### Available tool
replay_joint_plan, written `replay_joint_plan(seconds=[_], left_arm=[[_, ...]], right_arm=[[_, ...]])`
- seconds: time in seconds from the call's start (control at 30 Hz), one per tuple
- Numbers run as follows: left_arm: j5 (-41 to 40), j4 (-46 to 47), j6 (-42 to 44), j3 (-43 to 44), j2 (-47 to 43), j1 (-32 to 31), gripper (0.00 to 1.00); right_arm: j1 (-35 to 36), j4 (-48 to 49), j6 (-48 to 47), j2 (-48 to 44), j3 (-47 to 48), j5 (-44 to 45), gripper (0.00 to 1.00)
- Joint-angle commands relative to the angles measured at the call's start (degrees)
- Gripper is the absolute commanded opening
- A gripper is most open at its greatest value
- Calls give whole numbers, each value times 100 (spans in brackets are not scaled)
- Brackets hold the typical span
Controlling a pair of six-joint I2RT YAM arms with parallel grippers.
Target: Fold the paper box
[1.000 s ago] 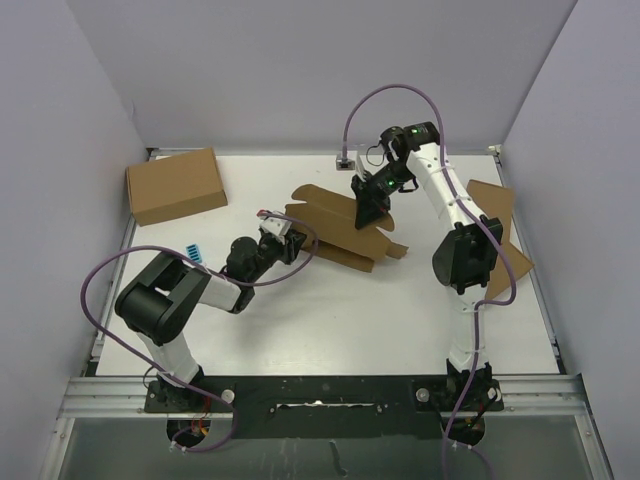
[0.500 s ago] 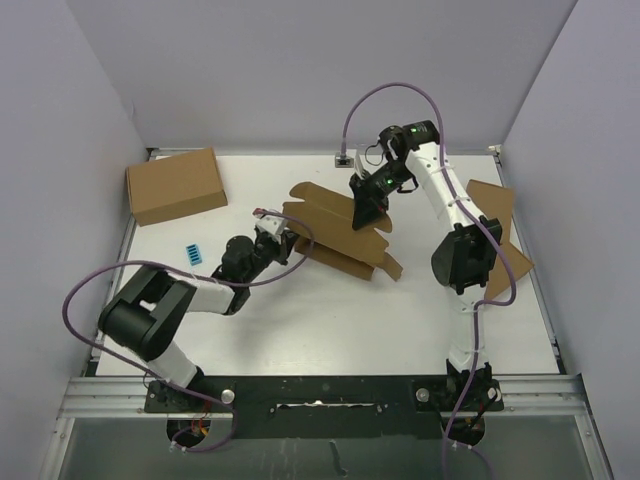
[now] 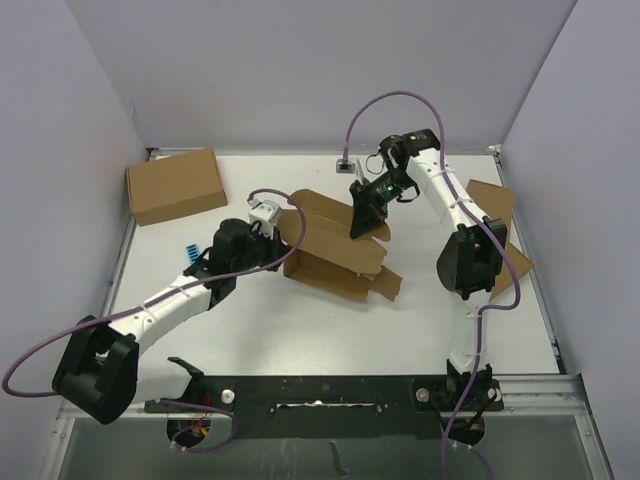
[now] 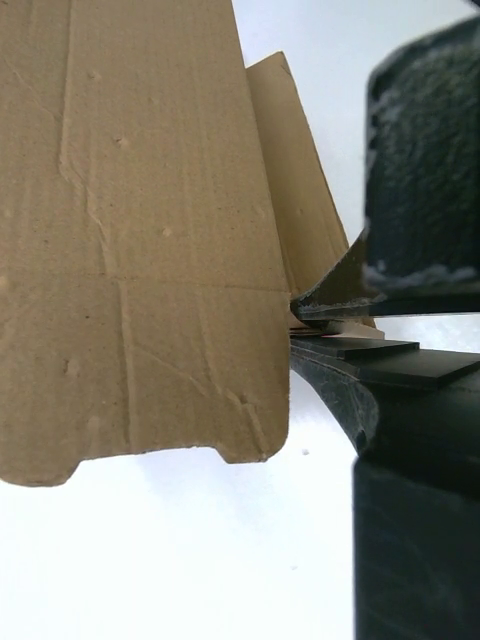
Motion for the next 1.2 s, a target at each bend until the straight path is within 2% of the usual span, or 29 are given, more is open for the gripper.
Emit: replay_joint_plan(seconds=[0.0, 0.17, 0.37, 0.57, 0.8, 1.17], left_arm=[[553, -1712, -384, 622, 85, 82, 0], [638, -2284, -304, 1086, 663, 146, 0], [617, -2440, -252, 1437, 1326, 163, 0], [508, -2347, -318, 1516, 1777, 136, 5], [273, -2246, -412, 1346, 1781, 43, 21], [259, -2383, -371, 1064, 1602, -10, 25]], right_arm=[[-11, 911, 41, -320, -577, -416, 3], [-76, 1281, 168, -353, -984, -666, 9], [-139, 1603, 234, -199, -1516, -860, 8], [-216, 1830, 334, -39, -1892, -897, 8], [-222, 2046, 428, 18, -2205, -849, 7], [-218, 2262, 559, -100, -2348, -817, 5]])
